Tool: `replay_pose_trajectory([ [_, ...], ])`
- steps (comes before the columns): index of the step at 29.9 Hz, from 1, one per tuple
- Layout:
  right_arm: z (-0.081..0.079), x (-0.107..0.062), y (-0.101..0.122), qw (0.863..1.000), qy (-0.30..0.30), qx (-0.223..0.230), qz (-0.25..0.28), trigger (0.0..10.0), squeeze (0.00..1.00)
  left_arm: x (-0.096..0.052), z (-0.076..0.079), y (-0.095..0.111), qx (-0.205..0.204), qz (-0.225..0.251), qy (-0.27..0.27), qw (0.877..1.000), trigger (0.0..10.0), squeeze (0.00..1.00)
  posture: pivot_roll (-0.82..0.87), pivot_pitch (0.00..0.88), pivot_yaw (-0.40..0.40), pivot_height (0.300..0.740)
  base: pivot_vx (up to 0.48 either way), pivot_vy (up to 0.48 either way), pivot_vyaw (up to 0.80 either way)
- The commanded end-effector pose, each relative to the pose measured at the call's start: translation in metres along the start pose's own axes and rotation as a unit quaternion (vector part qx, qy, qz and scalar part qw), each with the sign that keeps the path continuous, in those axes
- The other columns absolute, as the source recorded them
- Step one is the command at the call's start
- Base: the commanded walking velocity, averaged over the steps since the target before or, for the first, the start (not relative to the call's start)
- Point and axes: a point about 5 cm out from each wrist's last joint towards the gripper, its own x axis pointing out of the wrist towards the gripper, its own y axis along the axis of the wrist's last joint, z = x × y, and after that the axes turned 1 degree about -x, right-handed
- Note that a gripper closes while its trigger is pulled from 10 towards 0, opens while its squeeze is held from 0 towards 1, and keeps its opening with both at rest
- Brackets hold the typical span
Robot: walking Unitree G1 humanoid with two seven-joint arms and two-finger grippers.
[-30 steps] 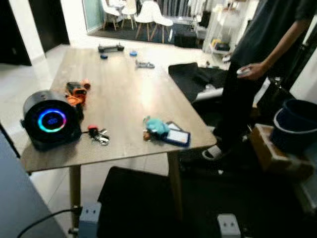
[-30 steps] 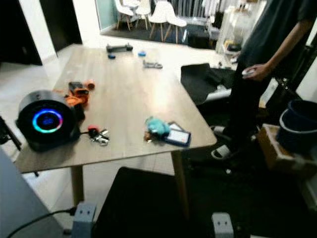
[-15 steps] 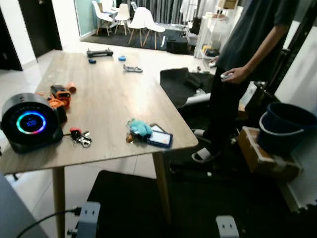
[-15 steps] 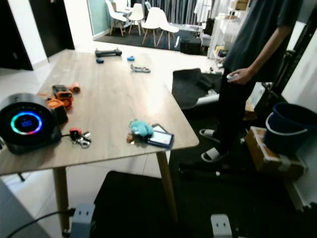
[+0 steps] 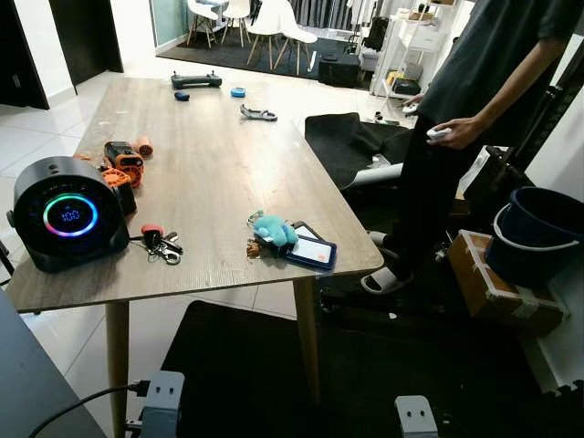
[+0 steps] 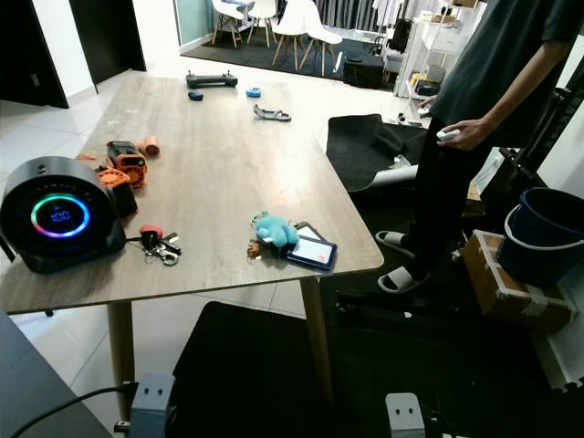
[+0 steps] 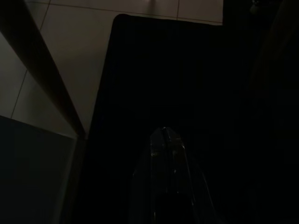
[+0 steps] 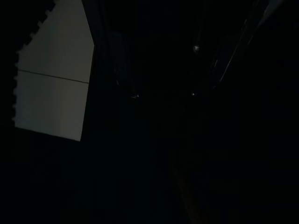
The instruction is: Hang keys on a hook
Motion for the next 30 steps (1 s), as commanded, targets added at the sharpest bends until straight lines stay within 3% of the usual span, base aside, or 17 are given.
replay_pose_trajectory([
  [1, 0.003, -0.001, -0.003, 1.000, -0.002, -0.006, -0.006, 10.0, 0.00, -0.002, 0.000, -0.005, 0.004, -0.012, 0.005, 1.000, 10.0, 0.00, 0.10, 0.051, -0.080, 0.740, 0.000, 0.000, 0.00],
  [6, 0.004, -0.001, -0.002, 1.000, 0.002, -0.016, -0.004, 10.0, 0.00, -0.002, 0.000, -0.003, 0.011, -0.001, 0.003, 1.000, 10.0, 0.00, 0.09, 0.046, -0.100, 0.740, 0.000, 0.000, 0.00],
  [14, 0.004, 0.002, 0.011, 0.997, 0.029, -0.070, 0.024, 10.0, 0.00, 0.000, 0.004, 0.002, -0.007, 0.014, 0.017, 1.000, 10.0, 0.00, 0.08, 0.039, -0.135, 0.740, 0.000, 0.000, 0.00],
  [19, 0.015, 0.005, 0.024, 0.998, -0.006, -0.038, 0.046, 10.0, 0.00, 0.003, 0.016, 0.008, 0.027, 0.024, -0.033, 0.999, 10.0, 0.00, 0.08, 0.035, -0.080, 0.740, 0.000, 0.000, 0.00],
  [22, 0.021, 0.003, 0.022, 0.998, -0.040, 0.007, 0.051, 10.0, 0.00, 0.008, 0.012, 0.017, 0.058, 0.027, -0.056, 0.996, 10.0, 0.00, 0.08, 0.032, -0.040, 0.740, 0.000, 0.000, 0.00],
  [25, 0.021, 0.002, 0.019, 0.997, -0.047, 0.025, 0.050, 10.0, 0.00, 0.010, 0.009, 0.022, 0.064, 0.030, -0.059, 0.996, 10.0, 0.00, 0.08, 0.031, -0.027, 0.740, 0.000, 0.000, 0.00],
  [30, 0.021, 0.002, 0.017, 0.997, -0.048, 0.022, 0.051, 10.0, 0.00, 0.014, 0.004, 0.030, 0.065, 0.037, -0.061, 0.995, 10.0, 0.00, 0.09, 0.027, 0.016, 0.740, 0.000, 0.000, 0.00],
])
